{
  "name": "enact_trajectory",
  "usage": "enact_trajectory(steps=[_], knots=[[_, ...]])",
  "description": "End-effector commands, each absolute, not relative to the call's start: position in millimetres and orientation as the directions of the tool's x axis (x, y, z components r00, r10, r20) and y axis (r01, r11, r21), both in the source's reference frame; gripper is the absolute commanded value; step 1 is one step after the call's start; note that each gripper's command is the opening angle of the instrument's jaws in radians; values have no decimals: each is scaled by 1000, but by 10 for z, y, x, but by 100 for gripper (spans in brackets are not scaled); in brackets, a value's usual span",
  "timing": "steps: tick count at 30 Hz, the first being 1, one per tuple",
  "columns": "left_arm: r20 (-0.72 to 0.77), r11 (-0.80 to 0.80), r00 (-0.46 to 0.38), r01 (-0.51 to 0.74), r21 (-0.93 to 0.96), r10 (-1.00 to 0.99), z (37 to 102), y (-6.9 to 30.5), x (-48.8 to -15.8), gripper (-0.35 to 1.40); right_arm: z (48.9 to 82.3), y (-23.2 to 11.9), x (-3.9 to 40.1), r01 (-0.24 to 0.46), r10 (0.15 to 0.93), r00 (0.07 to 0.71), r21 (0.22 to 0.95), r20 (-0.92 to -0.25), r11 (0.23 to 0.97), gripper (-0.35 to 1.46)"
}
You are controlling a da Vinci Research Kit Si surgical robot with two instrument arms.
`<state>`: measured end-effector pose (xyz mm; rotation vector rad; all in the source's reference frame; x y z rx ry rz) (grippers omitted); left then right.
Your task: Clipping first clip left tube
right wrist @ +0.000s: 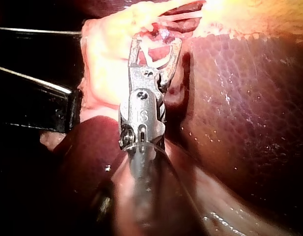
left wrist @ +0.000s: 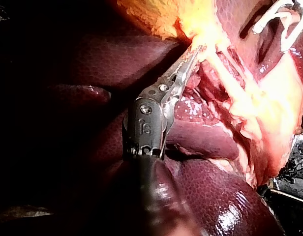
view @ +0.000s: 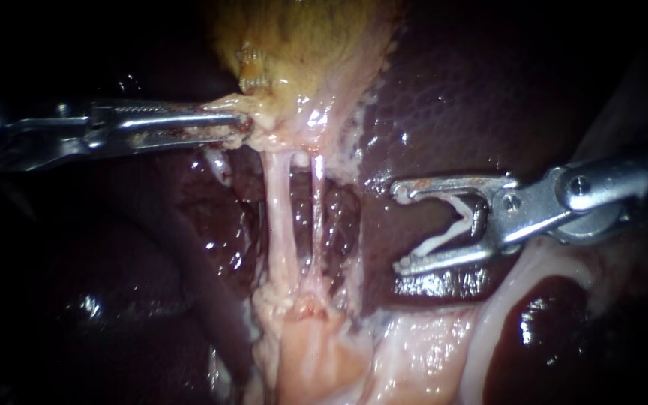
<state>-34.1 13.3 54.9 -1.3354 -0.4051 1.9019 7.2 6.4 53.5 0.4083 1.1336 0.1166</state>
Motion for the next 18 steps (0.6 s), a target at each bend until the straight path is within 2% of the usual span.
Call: enact_trajectory(steps=[1,6,18], knots=[[-659,-659,-161,-403,-636,735,549,133,-341,-35,535,64,72,114,295,426,374,-855,920,49],[-658,-658,-162,-400,-638,736,541,131,-335,-35,535,64,72,114,295,426,374,-855,920,49],[-659,-645,-130,-411,-645,741,474,147,-291,-35,535,64,72,114,295,426,374,-855,920,49]])
